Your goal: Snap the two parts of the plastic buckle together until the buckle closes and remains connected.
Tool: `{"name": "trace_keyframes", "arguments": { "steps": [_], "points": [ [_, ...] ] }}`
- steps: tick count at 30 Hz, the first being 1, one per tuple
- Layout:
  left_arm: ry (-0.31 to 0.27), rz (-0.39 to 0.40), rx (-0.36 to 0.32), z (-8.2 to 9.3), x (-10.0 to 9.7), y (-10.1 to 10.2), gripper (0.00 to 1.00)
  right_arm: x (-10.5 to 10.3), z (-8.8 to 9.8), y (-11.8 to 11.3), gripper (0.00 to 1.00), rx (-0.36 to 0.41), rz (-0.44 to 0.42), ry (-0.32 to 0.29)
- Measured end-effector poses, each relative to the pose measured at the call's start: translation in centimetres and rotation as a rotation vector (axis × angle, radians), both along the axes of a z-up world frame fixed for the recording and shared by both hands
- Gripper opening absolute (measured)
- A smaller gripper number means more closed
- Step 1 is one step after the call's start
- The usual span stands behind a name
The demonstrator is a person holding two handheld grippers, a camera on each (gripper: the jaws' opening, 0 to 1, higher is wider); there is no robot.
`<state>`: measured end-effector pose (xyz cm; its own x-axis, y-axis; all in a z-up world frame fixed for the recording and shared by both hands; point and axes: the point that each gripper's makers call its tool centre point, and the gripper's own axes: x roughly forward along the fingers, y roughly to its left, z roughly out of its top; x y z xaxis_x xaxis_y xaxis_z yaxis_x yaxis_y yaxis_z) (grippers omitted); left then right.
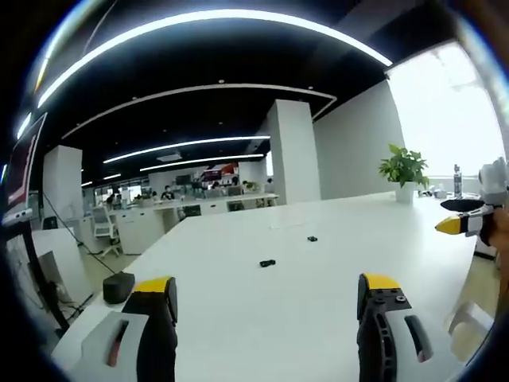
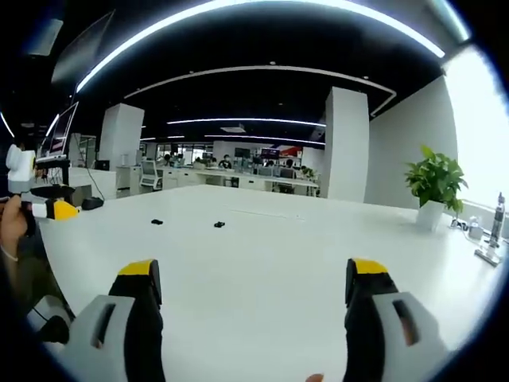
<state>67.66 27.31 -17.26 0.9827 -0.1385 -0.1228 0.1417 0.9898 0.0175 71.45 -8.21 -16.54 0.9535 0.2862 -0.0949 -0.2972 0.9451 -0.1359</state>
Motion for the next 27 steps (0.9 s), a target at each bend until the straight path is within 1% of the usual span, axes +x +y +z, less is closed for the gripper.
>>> {"name": "trace_keyframes", "arguments": {
  "steps": [3, 6, 11, 13, 17, 21, 23, 27],
  "points": [
    [-0.009, -0.02, 0.0, 0.3, 0.4, -0.2, 0.96, 0.4, 0.3, -0.1, 0.96, 0.016, 0.015, -0.016],
    [-0.001, -0.039, 0.001, 0.1, 1.0, -0.3, 0.95, 1.0, 0.4, -0.2, 0.95, 0.02, 0.033, -0.016],
    [-0.017, -0.087, -0.017, 0.6, 2.5, -0.6, 0.92, 2.2, 1.0, -0.3, 0.94, 0.027, 0.072, -0.022],
    [-0.021, -0.111, -0.018, 0.7, 3.1, -0.9, 0.92, 2.7, 1.0, -0.1, 0.94, 0.022, 0.092, -0.019],
    [-0.006, -0.154, -0.008, 0.6, 4.5, -1.3, 0.92, 3.3, 0.9, 0.5, 0.94, 0.009, 0.132, -0.018],
    [-0.018, -0.2, -0.023, 0.8, 5.9, -1.7, 0.92, 4.0, 1.2, 1.4, 0.94, 0.024, 0.179, -0.032],
    [-0.025, -0.206, -0.019, 0.8, 6.5, -1.7, 0.93, 4.3, 1.2, 1.5, 0.94, 0.017, 0.193, -0.03],
    [-0.032, -0.206, -0.008, 0.7, 7.8, -1.5, 0.94, 4.7, 1.2, 1.5, 0.94, -0.002, 0.195, -0.036]
  ]
}}
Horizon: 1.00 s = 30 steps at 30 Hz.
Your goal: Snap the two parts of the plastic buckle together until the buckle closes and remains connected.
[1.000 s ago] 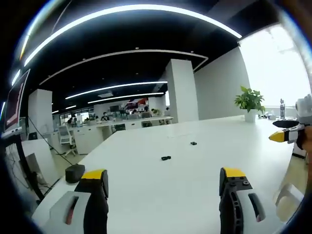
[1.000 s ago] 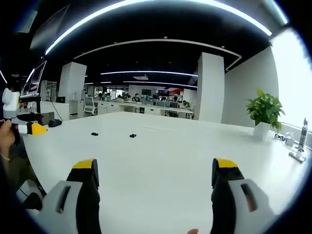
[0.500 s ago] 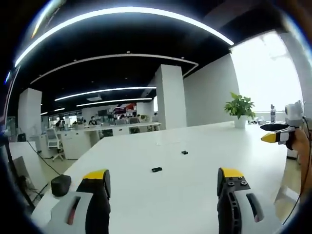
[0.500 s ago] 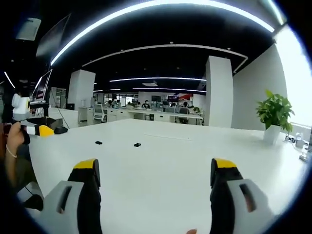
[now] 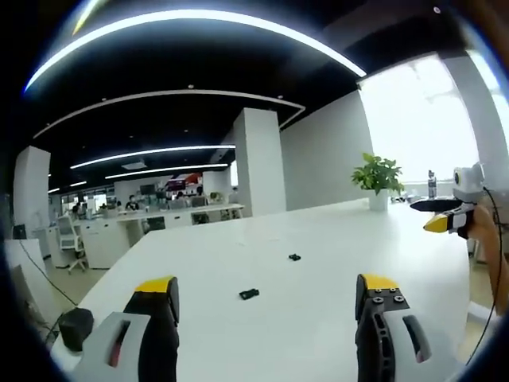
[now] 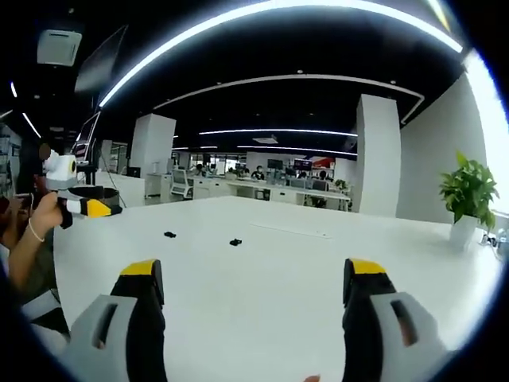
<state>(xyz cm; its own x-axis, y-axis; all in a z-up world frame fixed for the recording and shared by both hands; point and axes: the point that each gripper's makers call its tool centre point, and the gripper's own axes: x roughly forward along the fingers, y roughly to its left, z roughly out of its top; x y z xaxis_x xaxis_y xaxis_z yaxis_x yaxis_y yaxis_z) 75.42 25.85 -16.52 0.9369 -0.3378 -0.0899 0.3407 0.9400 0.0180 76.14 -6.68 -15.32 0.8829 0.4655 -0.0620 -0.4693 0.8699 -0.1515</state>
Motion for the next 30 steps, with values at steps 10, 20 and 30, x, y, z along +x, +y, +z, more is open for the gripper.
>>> {"name": "trace_keyframes", "arguments": {
  "steps": [10, 20, 30],
  "points": [
    [-0.017, -0.063, -0.041, -0.3, 2.8, 0.0, 0.94, 0.9, -0.4, 0.8, 0.95, 0.012, 0.057, -0.011],
    [-0.014, -0.114, -0.033, -1.7, 6.9, 1.3, 0.93, 1.4, -1.5, 1.0, 0.96, -0.046, 0.088, 0.018],
    [0.07, -0.154, 0.031, -3.5, 8.7, 0.9, 0.9, 1.5, -2.3, 1.5, 0.95, -0.036, 0.103, 0.045]
  ]
}}
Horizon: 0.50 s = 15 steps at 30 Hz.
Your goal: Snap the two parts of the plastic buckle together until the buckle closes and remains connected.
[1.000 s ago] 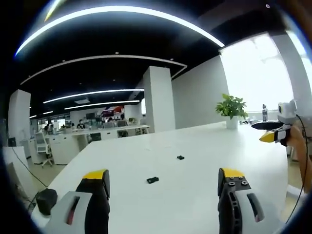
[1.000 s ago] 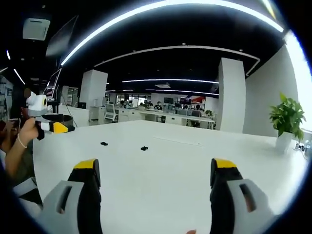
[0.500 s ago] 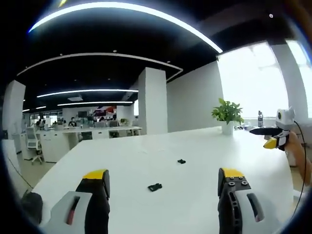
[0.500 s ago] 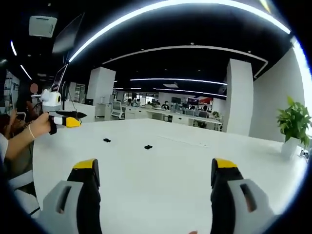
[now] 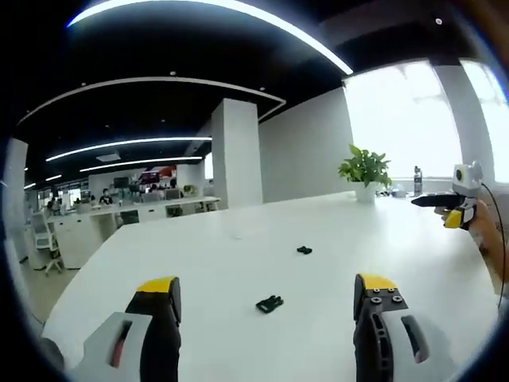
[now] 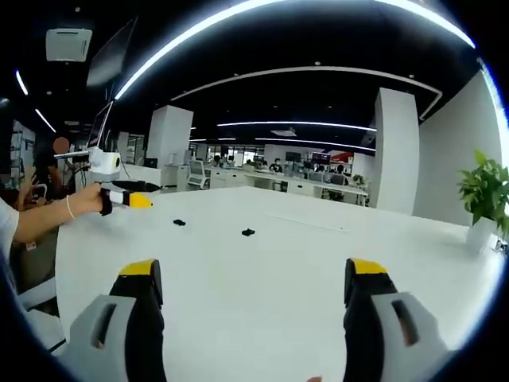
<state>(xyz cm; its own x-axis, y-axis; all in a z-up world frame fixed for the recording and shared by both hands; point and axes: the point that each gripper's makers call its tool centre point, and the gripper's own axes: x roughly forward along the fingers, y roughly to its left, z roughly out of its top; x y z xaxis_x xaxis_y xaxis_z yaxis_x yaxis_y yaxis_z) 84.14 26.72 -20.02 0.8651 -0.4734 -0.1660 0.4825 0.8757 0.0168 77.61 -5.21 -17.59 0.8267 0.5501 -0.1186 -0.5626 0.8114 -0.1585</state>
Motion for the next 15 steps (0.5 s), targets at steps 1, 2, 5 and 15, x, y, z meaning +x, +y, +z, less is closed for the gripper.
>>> {"name": "trace_keyframes", "arguments": {
  "steps": [1, 2, 5, 15],
  "points": [
    [0.004, 0.003, 0.007, -0.2, 0.2, 0.0, 0.88, 0.0, 0.0, 0.0, 0.96, -0.001, 0.001, 0.0],
    [0.007, 0.0, 0.012, -0.3, 0.4, -0.1, 0.88, 0.0, 0.1, 0.0, 0.96, -0.001, 0.0, -0.001],
    [0.042, -0.033, 0.019, -1.1, 0.8, -0.4, 0.9, -0.1, 0.2, -0.1, 0.95, 0.001, -0.002, -0.006],
    [0.105, -0.078, 0.08, -3.2, 2.4, -0.6, 0.85, -0.5, -0.1, 0.0, 0.95, -0.003, 0.013, 0.005]
  ]
}}
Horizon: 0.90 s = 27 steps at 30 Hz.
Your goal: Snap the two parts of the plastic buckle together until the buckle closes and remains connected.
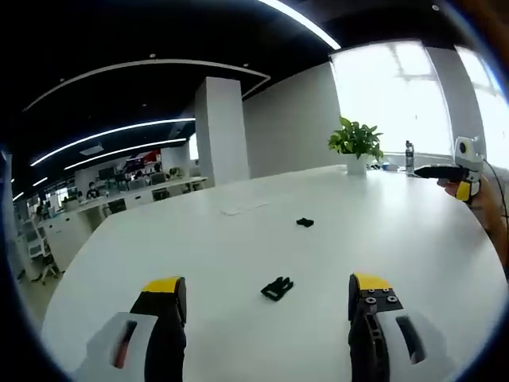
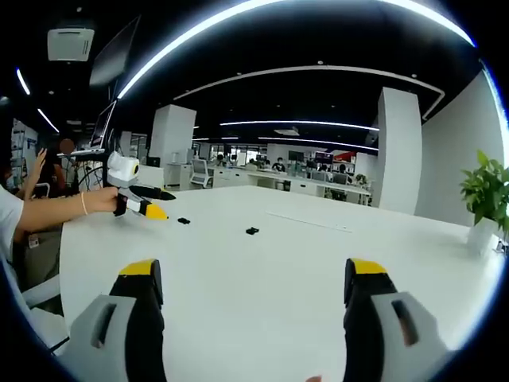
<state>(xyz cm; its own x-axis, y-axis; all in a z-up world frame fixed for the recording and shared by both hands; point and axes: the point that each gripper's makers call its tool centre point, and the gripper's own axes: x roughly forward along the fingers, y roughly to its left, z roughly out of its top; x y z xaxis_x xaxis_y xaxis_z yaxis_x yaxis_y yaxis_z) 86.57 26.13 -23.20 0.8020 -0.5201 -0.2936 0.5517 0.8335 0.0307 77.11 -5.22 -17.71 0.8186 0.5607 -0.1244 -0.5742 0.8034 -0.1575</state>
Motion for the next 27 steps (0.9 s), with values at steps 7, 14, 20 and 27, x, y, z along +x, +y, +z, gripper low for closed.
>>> {"name": "trace_keyframes", "arguments": {
  "steps": [7, 14, 20, 27],
  "points": [
    [0.051, -0.032, 0.022, -0.9, 0.3, -0.6, 0.76, -0.5, 0.2, -0.6, 0.95, 0.013, -0.007, -0.008],
    [0.048, -0.046, 0.032, -1.2, 0.5, -1.5, 0.64, -0.9, 0.1, -0.9, 0.95, 0.014, -0.004, -0.007],
    [0.071, -0.055, 0.032, -1.7, 0.5, -1.9, 0.58, -1.3, 0.0, -1.0, 0.95, 0.022, 0.003, -0.006],
    [0.083, -0.095, 0.057, -2.1, 0.5, -2.0, 0.5, -1.6, 0.1, -0.9, 0.95, 0.022, 0.008, -0.004]
  ]
}}
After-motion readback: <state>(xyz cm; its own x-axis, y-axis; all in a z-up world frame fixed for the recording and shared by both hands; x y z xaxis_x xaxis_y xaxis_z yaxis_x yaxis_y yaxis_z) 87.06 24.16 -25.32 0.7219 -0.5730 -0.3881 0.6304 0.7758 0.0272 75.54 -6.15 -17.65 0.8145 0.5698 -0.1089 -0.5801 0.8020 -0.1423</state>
